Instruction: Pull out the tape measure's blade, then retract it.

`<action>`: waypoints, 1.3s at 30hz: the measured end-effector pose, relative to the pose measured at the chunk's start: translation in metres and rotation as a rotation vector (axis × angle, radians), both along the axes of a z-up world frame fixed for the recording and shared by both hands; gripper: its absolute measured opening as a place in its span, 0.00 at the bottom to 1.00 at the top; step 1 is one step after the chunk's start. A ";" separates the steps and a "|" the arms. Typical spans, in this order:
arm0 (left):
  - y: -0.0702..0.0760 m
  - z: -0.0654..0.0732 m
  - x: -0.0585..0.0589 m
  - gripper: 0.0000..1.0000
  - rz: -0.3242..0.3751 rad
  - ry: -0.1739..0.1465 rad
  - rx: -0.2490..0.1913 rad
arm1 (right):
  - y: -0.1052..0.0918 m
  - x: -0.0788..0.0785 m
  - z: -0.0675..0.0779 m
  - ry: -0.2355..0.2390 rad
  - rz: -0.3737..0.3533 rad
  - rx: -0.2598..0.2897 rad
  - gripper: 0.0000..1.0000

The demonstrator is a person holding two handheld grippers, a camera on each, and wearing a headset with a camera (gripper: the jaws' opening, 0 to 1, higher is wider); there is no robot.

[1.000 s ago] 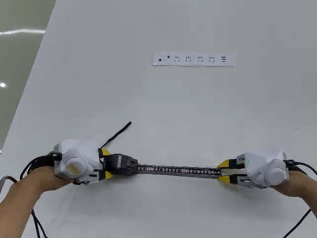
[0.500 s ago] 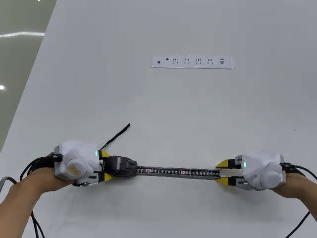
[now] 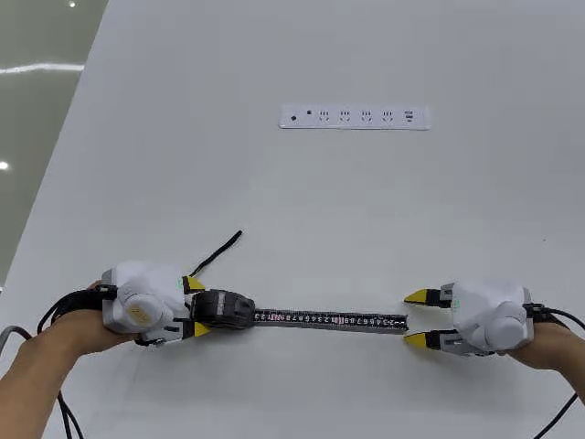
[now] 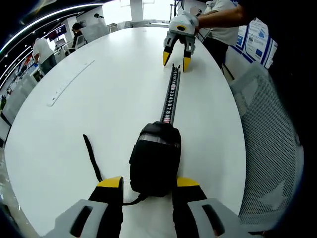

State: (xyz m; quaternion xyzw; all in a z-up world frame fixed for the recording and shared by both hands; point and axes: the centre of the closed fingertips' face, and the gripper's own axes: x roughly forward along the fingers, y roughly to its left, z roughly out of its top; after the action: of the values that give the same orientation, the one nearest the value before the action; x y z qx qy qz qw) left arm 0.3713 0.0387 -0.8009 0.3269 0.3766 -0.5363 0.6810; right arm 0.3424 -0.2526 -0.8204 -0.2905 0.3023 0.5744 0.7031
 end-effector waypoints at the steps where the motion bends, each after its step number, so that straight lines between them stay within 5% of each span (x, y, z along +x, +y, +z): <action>1: 0.001 0.001 0.001 0.39 -0.001 -0.003 -0.001 | 0.000 0.000 0.001 -0.004 -0.001 0.001 0.41; 9: 0.001 0.003 -0.002 0.71 -0.002 0.007 -0.013 | -0.002 0.002 0.000 0.020 -0.065 0.017 0.80; 15: -0.004 0.003 -0.008 0.90 0.001 0.038 -0.042 | -0.003 0.004 0.001 0.026 -0.107 0.031 0.99; 19: -0.004 0.003 -0.008 1.00 0.008 0.033 -0.047 | -0.004 0.008 0.006 0.022 -0.133 0.043 1.00; 30: 0.000 0.007 -0.011 1.00 0.025 0.025 -0.067 | -0.007 0.006 0.009 0.025 -0.148 0.048 1.00; 36: 0.001 0.012 -0.012 1.00 0.089 -0.013 -0.119 | -0.010 0.001 0.017 0.026 -0.189 0.065 1.00; 39: -0.002 0.018 -0.013 1.00 0.151 -0.034 -0.183 | -0.012 -0.002 0.022 0.018 -0.220 0.085 1.00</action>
State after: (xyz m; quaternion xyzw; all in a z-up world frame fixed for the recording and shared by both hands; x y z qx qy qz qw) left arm 0.3586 0.0367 -0.7830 0.2432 0.3381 -0.5100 0.7526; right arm 0.3408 -0.2643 -0.7986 -0.2204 0.3141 0.5088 0.7706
